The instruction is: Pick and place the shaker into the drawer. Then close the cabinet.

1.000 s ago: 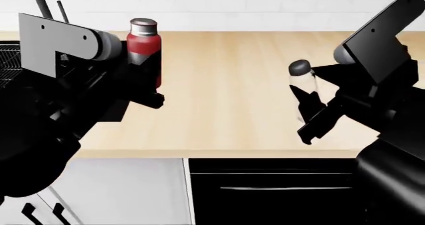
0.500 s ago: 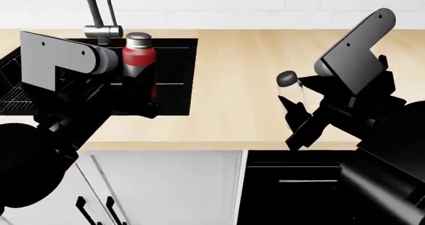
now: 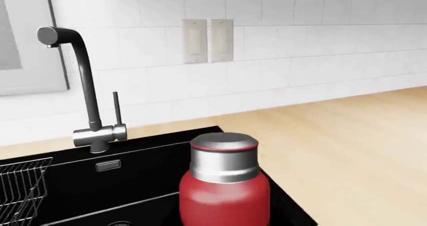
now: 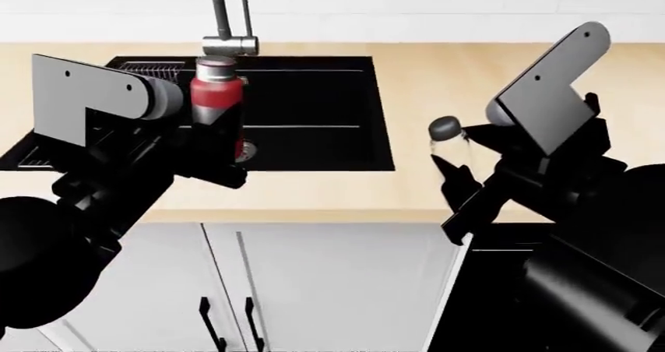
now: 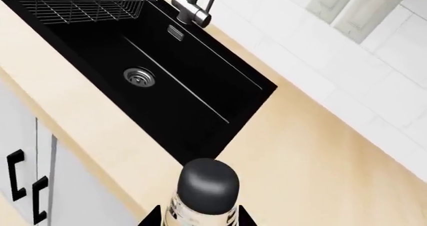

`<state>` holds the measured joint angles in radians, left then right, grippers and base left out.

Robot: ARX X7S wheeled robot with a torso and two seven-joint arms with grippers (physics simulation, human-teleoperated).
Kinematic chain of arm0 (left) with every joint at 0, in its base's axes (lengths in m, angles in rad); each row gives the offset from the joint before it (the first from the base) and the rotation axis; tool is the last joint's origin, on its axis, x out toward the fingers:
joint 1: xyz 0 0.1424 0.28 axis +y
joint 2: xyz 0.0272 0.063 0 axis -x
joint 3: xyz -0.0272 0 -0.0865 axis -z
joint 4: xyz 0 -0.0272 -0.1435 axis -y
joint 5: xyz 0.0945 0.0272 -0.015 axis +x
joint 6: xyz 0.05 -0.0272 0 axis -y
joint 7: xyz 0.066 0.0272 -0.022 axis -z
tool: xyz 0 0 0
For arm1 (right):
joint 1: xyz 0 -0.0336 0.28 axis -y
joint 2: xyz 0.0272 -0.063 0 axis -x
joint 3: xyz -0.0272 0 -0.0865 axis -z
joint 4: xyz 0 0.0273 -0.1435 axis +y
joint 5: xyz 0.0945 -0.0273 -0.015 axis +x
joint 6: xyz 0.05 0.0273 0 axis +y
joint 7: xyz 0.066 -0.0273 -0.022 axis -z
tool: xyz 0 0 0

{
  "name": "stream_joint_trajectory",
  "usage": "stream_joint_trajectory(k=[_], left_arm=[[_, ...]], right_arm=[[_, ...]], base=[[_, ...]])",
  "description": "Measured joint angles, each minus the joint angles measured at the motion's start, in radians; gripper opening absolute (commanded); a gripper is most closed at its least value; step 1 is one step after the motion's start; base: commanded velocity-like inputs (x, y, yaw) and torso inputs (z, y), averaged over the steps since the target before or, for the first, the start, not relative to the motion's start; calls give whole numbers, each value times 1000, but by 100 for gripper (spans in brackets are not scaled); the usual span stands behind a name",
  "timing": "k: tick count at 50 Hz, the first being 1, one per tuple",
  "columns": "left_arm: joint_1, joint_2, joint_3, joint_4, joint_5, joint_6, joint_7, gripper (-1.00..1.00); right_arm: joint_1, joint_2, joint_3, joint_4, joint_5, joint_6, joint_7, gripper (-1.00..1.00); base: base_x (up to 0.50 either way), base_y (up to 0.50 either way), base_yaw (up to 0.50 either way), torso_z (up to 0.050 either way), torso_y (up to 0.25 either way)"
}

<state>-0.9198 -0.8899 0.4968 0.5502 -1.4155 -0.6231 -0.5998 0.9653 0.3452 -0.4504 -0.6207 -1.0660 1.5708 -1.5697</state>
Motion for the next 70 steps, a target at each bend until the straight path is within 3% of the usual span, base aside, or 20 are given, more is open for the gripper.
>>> stream_joint_trajectory(k=[70], left_arm=[[12,1,-3,-17,6,13,23,-100]], right_arm=[[25,-37,-35,19,-38,0,0,-100]], base=[[-72,500,0,0,0]])
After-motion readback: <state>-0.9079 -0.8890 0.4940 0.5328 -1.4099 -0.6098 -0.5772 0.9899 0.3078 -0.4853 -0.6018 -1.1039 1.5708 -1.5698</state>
